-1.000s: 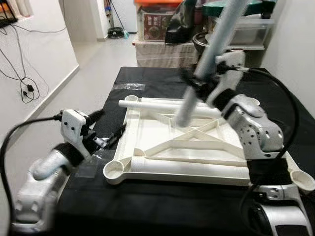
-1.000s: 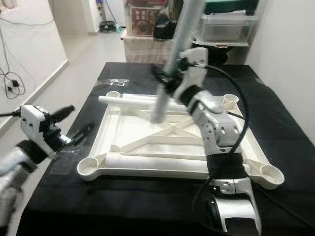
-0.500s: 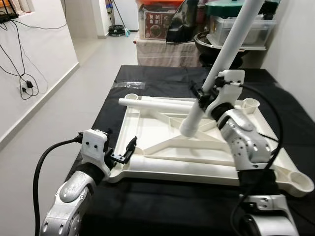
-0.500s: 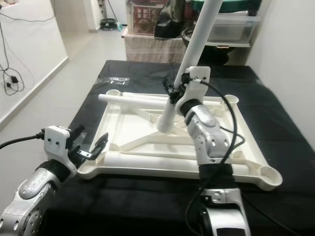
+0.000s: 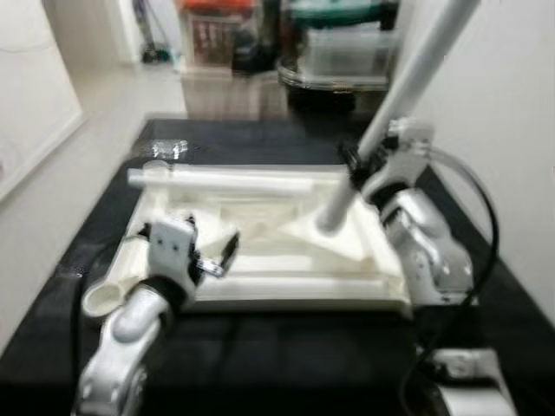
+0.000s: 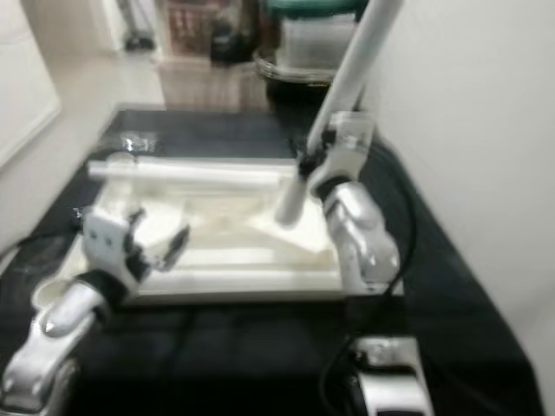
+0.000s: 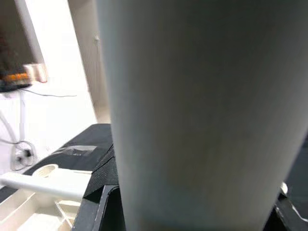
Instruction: Building children table
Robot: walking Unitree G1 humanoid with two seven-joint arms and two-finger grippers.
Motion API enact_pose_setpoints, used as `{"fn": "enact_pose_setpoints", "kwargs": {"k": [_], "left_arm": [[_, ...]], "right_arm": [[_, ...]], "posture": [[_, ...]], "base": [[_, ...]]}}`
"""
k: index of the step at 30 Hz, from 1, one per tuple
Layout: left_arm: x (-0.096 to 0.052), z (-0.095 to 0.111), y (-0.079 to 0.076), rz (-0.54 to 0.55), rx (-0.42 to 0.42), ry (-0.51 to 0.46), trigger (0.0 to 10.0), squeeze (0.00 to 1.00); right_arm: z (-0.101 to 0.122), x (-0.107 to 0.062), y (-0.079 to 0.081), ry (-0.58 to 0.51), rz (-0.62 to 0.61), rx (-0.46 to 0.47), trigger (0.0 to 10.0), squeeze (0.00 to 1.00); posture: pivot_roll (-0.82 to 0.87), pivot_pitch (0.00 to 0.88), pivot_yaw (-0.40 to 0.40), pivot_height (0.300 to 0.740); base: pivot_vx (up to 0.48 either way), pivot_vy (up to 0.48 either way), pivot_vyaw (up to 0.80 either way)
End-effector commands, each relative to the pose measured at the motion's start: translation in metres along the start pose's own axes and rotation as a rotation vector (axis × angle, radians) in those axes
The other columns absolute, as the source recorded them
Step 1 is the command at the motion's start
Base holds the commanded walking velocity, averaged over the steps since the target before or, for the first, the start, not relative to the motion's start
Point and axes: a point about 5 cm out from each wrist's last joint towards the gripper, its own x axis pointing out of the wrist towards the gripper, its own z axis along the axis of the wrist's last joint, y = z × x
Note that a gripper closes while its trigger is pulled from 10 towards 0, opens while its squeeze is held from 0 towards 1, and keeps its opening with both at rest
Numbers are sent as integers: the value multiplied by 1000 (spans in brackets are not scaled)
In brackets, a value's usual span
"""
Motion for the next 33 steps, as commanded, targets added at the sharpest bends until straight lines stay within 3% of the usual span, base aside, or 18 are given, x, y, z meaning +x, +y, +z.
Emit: {"fn": "enact_pose_setpoints", "kwargs": {"k": [1, 5, 9, 12, 15, 17, 21, 24, 33], "left_arm": [[0, -1, -2, 0, -1, -5, 10000, 0], [-1, -2, 6, 56, -51, -15, 10000, 0], [-2, -6, 7, 60, -44, 5, 10000, 0], [-11, -21, 8, 50, -52, 71, 10000, 0], [-15, -27, 7, 39, -46, 102, 10000, 0], [-27, -39, 0, -20, -43, 157, 10000, 0], [-45, -53, -14, -140, -30, 246, 10000, 0], [-51, -58, -21, -191, -17, 272, 10000, 0], [-49, -62, -24, -195, -38, 284, 10000, 0]], "right_arm": [[4, -1, -4, -19, -5, -13, 10000, 0], [10, 0, -4, -26, 77, -27, 10000, 0], [12, -1, -7, -22, 126, -48, 10000, 0], [20, -2, -22, 9, 190, -102, 10000, 0], [22, -2, -26, 16, 202, -112, 10000, 0], [22, -5, -31, 48, 260, -104, 10000, 0], [7, -12, -37, 133, 332, -152, 10000, 0], [0, -14, -37, 163, 361, -157, 10000, 0], [-22, -15, -24, 224, 445, -124, 10000, 0]], "posture": [[35, 0, -31, 740], [34, 0, -28, 740], [33, 0, -30, 740], [28, 0, -26, 740], [26, 0, -26, 740], [23, 0, -27, 740], [31, 0, -35, 740], [30, 0, -37, 740], [30, 0, -42, 740]], "base": [[0, -270, 0], [0, -68, 0], [0, 0, 0], [0, 0, 0], [0, 0, 0], [0, 0, 0], [0, 0, 0], [0, 0, 0], [0, 0, 0]]}}
